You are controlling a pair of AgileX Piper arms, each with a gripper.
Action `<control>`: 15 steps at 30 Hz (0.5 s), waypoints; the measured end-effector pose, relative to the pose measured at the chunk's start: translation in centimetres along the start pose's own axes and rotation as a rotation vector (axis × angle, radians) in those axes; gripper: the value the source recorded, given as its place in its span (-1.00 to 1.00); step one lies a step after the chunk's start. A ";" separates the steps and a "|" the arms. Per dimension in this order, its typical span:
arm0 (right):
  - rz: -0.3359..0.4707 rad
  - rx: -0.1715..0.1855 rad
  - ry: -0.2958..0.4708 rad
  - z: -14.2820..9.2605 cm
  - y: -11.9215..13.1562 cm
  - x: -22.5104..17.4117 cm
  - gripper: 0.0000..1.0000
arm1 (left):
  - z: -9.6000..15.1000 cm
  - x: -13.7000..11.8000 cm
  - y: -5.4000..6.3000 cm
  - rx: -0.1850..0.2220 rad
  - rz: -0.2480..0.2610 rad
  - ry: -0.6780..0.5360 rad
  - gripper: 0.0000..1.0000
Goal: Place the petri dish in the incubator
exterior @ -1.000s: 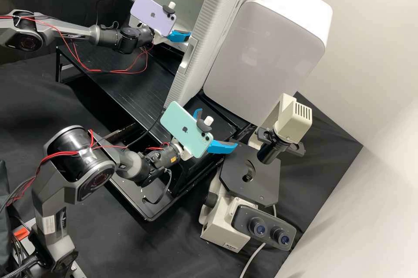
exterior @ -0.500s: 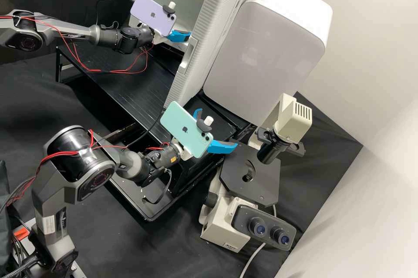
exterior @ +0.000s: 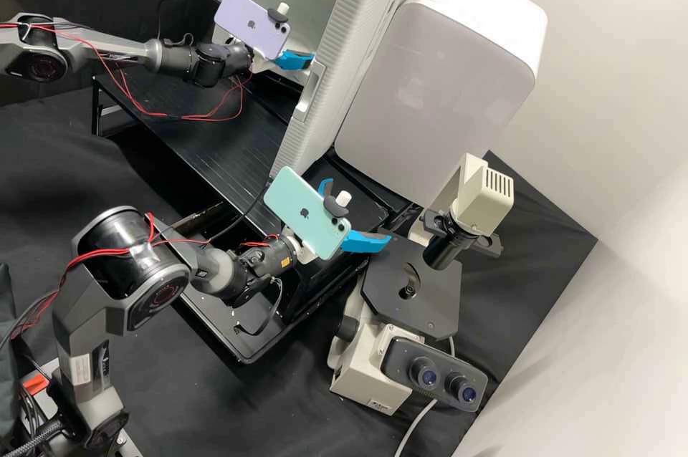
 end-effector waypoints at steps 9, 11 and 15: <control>0.000 0.000 0.000 0.0 0.0 0.0 1.00 | 0.1 -0.4 1.2 -0.035 -0.020 -0.105 1.00; 0.000 0.000 0.000 0.0 0.0 0.0 1.00 | 0.0 -0.4 1.3 -0.037 -0.021 -0.109 1.00; 0.000 0.000 0.000 0.0 0.0 0.0 1.00 | -0.1 -0.6 1.4 -0.036 -0.025 -0.108 1.00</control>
